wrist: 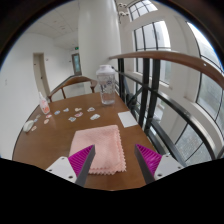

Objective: Fold towel

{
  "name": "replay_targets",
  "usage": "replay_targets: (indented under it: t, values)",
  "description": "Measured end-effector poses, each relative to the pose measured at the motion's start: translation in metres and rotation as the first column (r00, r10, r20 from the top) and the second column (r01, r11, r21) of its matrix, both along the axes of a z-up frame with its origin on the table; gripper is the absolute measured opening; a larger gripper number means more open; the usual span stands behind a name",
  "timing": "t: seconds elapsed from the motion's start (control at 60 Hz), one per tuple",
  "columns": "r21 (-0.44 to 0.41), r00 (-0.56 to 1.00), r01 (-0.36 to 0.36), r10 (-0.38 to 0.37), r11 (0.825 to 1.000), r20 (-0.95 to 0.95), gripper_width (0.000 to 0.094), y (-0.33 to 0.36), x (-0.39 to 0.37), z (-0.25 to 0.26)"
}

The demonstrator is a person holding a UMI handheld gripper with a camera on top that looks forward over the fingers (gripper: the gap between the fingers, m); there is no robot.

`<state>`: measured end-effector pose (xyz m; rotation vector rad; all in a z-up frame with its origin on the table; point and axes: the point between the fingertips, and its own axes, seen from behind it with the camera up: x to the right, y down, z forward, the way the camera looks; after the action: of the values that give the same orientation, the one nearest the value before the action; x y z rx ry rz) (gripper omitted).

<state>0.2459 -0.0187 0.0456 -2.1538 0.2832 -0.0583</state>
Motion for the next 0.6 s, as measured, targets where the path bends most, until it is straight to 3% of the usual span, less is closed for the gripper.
replay_targets:
  t: [0.15,0.333,0.6]
  values:
    - [0.070,0.998,-0.066,0.065,0.995,0.022,0.0832,-0.041,-0.041,0.037]
    - [0.164,0.990,-0.132,0.121,0.978,0.076,0.0833,-0.094,-0.097,0.077]
    - [0.219,0.967,-0.208,0.167,0.953,0.191,0.0837,-0.140,-0.133,0.101]
